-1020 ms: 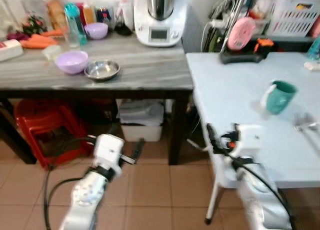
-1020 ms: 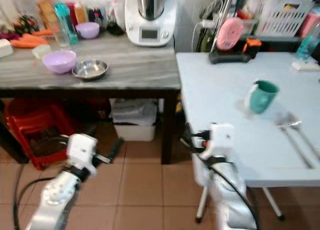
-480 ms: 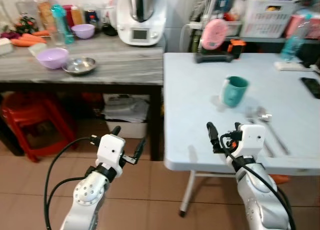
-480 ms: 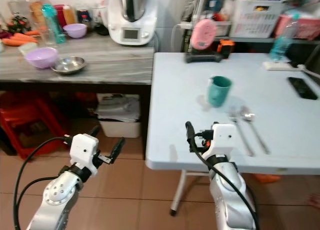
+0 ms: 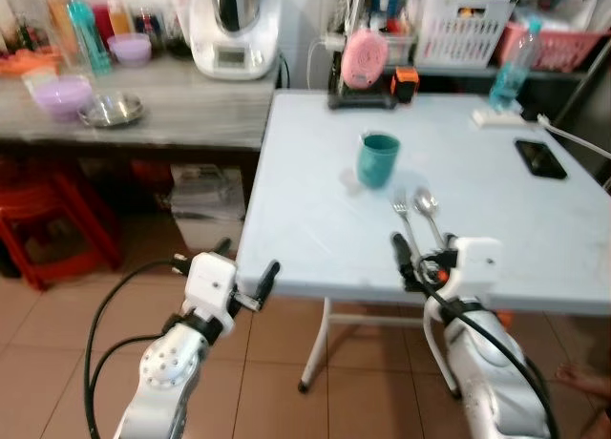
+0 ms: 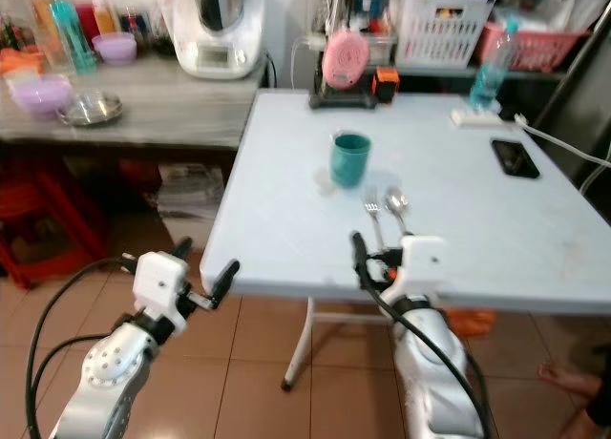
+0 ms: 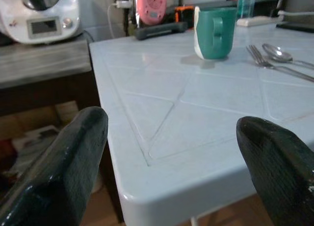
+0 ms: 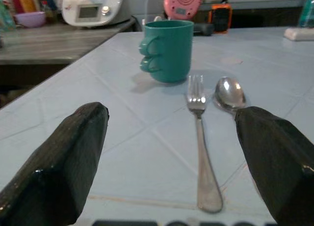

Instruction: Setting the table

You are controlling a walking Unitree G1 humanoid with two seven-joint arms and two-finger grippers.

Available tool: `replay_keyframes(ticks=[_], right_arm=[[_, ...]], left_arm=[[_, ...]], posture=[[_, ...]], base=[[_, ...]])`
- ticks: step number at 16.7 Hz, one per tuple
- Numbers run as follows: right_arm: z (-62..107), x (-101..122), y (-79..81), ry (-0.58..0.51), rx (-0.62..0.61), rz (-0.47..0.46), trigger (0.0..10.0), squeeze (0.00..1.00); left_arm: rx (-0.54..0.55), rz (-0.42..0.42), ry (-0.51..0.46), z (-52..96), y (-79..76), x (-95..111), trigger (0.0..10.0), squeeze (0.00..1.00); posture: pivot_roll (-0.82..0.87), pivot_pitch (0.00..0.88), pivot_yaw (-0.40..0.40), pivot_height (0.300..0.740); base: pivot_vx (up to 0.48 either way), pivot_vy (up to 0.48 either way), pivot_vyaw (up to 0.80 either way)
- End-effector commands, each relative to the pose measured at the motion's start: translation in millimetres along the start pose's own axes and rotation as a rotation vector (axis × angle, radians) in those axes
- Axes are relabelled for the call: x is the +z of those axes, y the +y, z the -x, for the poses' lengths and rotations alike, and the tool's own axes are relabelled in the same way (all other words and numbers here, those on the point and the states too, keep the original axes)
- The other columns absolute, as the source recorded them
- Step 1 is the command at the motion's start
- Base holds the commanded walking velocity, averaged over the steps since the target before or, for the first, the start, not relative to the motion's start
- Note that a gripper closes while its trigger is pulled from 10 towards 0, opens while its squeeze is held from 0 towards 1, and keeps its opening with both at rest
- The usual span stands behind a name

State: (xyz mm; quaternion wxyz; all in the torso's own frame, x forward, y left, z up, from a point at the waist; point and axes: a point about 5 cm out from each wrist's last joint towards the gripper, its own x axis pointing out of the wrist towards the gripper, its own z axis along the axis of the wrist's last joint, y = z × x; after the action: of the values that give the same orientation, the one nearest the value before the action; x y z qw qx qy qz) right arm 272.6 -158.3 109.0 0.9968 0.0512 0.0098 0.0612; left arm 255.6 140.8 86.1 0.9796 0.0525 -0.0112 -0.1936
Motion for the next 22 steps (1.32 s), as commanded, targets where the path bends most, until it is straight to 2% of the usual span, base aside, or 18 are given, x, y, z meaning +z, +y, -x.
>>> replay_keyframes(ticks=[1,8,22], right_arm=[[-0.5,3.6,-0.9,-0.012,-0.005,0.008,10.0,0.0],[-1.3,4.1,-0.6,-0.013,0.0,0.014,10.0,0.0],[-0.4,1.1,0.0,-0.002,0.006,0.012,10.0,0.0]], left_arm=[[0.008,0.002,-0.024,-1.7,3.2,4.9,10.0,0.0],[-0.072,0.063,-0.041,-1.0,-3.8,7.4,10.0,0.0],[-0.099,0.076,-0.035,-0.2,-4.9,6.8,10.0,0.0]], posture=[[0.04,0.0,0.011,0.74],[0.03,0.0,0.008,0.74],[0.04,0.0,0.007,0.74]], base=[[0.0,0.0,0.0],[0.0,0.0,0.0],[0.236,0.0,-0.09]])
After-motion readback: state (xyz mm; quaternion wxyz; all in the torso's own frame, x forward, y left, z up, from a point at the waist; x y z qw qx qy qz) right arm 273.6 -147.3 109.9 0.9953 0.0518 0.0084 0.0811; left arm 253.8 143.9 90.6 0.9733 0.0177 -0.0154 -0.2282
